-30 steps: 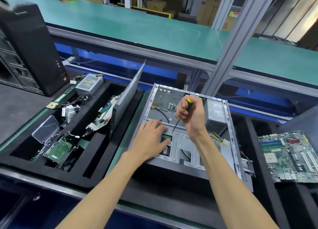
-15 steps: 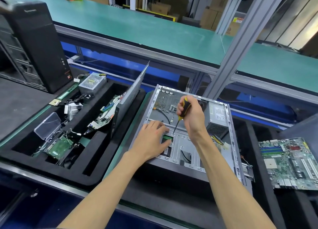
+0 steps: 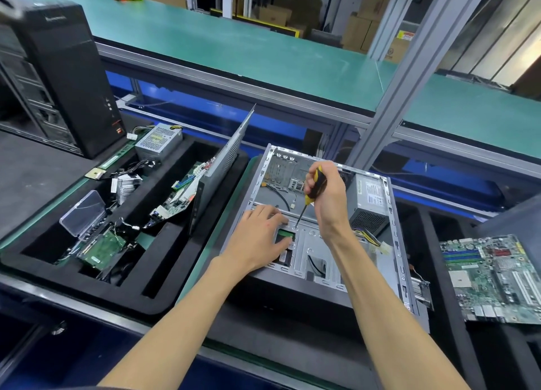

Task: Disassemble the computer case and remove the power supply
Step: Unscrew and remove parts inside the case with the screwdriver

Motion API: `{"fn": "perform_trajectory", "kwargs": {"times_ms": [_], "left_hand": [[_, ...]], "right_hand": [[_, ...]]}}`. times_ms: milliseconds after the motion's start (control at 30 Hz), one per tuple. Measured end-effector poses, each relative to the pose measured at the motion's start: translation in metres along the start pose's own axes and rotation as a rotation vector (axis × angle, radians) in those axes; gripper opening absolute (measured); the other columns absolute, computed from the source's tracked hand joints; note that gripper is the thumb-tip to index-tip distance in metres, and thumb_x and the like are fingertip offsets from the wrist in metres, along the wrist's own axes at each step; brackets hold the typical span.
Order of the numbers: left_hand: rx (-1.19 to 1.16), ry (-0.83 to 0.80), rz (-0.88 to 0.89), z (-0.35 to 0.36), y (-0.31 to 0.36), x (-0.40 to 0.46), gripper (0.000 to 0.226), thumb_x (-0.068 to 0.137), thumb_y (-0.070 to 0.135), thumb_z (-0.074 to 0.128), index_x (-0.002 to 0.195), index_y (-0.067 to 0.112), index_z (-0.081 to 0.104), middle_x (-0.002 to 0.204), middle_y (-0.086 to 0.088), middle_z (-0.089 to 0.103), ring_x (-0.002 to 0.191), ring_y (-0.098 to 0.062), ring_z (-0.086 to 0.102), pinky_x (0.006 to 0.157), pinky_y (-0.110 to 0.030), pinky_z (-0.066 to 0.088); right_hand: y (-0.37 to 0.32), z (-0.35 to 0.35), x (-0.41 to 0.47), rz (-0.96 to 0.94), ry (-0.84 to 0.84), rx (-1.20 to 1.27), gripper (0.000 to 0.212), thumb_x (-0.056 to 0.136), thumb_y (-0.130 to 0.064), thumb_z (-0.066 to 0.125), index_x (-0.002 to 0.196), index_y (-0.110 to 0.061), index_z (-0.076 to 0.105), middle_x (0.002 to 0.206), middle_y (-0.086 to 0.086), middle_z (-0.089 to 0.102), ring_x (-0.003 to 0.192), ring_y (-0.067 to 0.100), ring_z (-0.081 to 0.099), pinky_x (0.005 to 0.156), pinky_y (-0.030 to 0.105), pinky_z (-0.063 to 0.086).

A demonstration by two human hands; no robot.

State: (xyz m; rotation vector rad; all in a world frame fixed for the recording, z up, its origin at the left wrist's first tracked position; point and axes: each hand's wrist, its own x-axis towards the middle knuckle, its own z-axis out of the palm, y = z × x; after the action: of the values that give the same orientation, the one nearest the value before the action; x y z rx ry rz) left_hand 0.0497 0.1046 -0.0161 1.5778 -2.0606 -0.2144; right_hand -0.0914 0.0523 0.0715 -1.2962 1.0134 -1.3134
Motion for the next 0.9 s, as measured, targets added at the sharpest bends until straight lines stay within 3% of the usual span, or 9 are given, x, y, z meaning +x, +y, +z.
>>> {"fn": "perform_trajectory", "kwargs": {"times_ms": [100, 300, 500, 633, 767, 900], "left_hand": [[0.006, -0.002, 0.005, 0.0, 0.0, -0.001, 0.043, 0.091, 0.05, 0.059, 0.126, 0.026, 0.062, 0.127, 0.007, 0.054, 0.125, -0.013, 0.043, 0.108, -0.032, 0.029], [0.011, -0.008, 0.005, -0.001, 0.001, -0.002, 0.042, 0.092, 0.05, 0.058, 0.127, 0.026, 0.061, 0.127, 0.007, 0.054, 0.124, -0.014, 0.044, 0.109, -0.033, 0.029], [-0.002, -0.005, -0.002, -0.002, 0.001, -0.002, 0.041, 0.092, 0.049, 0.059, 0.124, 0.024, 0.063, 0.125, 0.007, 0.055, 0.122, -0.015, 0.045, 0.108, -0.033, 0.03], [-0.019, 0.004, -0.009, -0.002, 0.001, -0.003, 0.041, 0.091, 0.048, 0.06, 0.124, 0.024, 0.063, 0.125, 0.007, 0.056, 0.121, -0.015, 0.047, 0.106, -0.031, 0.031], [-0.011, 0.0, -0.008, -0.001, 0.0, -0.002, 0.043, 0.091, 0.049, 0.059, 0.126, 0.024, 0.063, 0.126, 0.007, 0.055, 0.122, -0.014, 0.046, 0.108, -0.032, 0.031], [0.001, -0.004, -0.005, 0.0, -0.001, 0.0, 0.043, 0.091, 0.05, 0.059, 0.126, 0.025, 0.062, 0.128, 0.007, 0.055, 0.124, -0.014, 0.045, 0.109, -0.033, 0.031]], "right_hand": [[-0.005, 0.0, 0.002, 0.001, 0.015, -0.051, 0.018, 0.09, -0.035, 0.043, 0.089, -0.022, 0.056, 0.07, -0.008, 0.055, 0.067, 0.013, 0.05, 0.061, 0.027, 0.04], [-0.007, 0.005, 0.0, 0.004, -0.027, 0.041, 0.027, 0.086, -0.025, 0.042, 0.06, -0.027, 0.048, 0.057, -0.005, 0.039, 0.054, 0.014, 0.032, 0.053, 0.025, 0.032], [-0.009, 0.015, -0.001, -0.009, -0.149, -0.008, 0.032, 0.083, -0.023, 0.038, 0.051, -0.026, 0.037, 0.049, -0.007, 0.03, 0.048, 0.015, 0.02, 0.045, 0.022, 0.024], [-0.005, 0.02, -0.004, -0.048, -0.168, -0.056, 0.026, 0.092, -0.029, 0.046, 0.067, -0.021, 0.042, 0.056, -0.005, 0.035, 0.053, 0.013, 0.028, 0.049, 0.019, 0.03], [0.002, 0.016, -0.001, -0.072, -0.067, -0.104, 0.03, 0.102, -0.041, 0.046, 0.084, -0.019, 0.054, 0.072, -0.001, 0.055, 0.066, 0.014, 0.05, 0.063, 0.021, 0.045], [0.002, 0.009, 0.007, -0.01, -0.006, -0.036, 0.048, 0.105, -0.044, 0.038, 0.065, -0.028, 0.061, 0.062, -0.003, 0.053, 0.062, 0.016, 0.049, 0.069, 0.033, 0.045]]}}
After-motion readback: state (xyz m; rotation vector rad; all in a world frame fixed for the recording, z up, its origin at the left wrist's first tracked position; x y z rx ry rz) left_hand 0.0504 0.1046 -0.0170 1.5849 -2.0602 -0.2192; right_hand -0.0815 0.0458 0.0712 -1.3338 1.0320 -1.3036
